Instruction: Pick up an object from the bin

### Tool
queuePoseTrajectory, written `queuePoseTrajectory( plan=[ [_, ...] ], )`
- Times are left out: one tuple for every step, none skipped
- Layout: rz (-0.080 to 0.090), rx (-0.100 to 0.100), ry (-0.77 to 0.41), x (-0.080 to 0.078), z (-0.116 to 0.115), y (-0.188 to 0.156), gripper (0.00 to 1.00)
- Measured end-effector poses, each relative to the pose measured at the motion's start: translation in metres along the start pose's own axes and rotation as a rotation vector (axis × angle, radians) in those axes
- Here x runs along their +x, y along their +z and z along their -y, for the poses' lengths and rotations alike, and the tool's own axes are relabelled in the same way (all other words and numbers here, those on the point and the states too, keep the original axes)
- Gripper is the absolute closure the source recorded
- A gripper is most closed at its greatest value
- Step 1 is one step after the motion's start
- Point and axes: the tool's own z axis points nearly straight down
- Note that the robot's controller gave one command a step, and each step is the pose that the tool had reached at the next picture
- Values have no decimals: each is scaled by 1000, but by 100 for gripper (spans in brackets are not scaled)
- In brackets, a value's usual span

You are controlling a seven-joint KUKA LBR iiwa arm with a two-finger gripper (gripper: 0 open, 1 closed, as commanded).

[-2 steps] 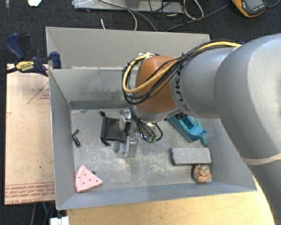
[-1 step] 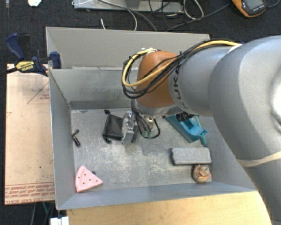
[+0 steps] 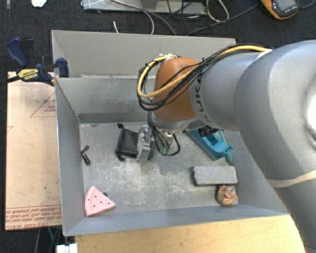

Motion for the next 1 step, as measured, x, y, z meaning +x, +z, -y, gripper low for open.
queuePoseTrajectory(
  plan=[
    [-5, 1, 12, 3, 9, -56, 100]
  ],
)
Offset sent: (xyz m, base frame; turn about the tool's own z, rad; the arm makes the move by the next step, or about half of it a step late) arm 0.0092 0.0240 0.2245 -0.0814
